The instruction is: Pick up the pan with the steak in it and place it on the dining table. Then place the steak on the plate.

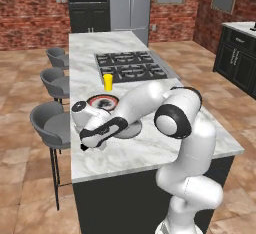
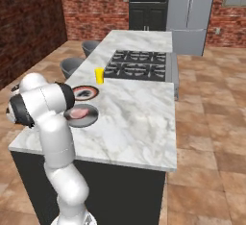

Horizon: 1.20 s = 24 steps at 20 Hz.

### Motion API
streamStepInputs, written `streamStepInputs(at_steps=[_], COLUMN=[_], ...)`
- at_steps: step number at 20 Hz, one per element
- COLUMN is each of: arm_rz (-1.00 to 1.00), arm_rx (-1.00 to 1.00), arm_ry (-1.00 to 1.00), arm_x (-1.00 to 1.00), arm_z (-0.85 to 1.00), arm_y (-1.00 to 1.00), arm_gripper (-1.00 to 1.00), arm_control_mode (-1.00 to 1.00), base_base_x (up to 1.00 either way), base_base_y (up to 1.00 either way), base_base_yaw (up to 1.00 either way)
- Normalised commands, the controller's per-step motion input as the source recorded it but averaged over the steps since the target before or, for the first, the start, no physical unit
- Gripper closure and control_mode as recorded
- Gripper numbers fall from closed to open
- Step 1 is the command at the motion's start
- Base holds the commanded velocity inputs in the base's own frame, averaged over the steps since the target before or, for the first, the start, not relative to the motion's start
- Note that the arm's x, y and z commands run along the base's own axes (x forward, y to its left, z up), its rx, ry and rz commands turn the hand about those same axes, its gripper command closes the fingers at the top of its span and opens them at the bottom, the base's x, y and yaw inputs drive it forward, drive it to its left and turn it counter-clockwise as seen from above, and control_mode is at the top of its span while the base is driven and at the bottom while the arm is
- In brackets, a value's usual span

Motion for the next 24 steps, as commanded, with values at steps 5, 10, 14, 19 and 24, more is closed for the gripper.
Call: streamStepInputs(at_steps=[5, 10, 14, 19, 24], arm_rz=[0.00, 0.00, 0.00, 0.00, 0.00], arm_rx=[0.00, 0.00, 0.00, 0.00, 0.00], arm_ry=[0.00, 0.00, 0.00, 0.00, 0.00], arm_x=[0.00, 0.00, 0.04, 0.16, 0.32], arm_z=[0.00, -0.16, -0.28, -0.29, -0.29], arm_y=[0.00, 0.00, 0.00, 0.00, 0.00], arm_gripper=[1.00, 1.00, 1.00, 1.00, 1.00], arm_control_mode=[-1.00, -1.00, -1.00, -1.00, -1.00], base_base_x=[0.00, 0.00, 0.00, 0.00, 0.00], base_base_y=[0.00, 0.00, 0.00, 0.00, 0.00], base_base_yaw=[0.00, 0.00, 0.00, 0.00, 0.00])
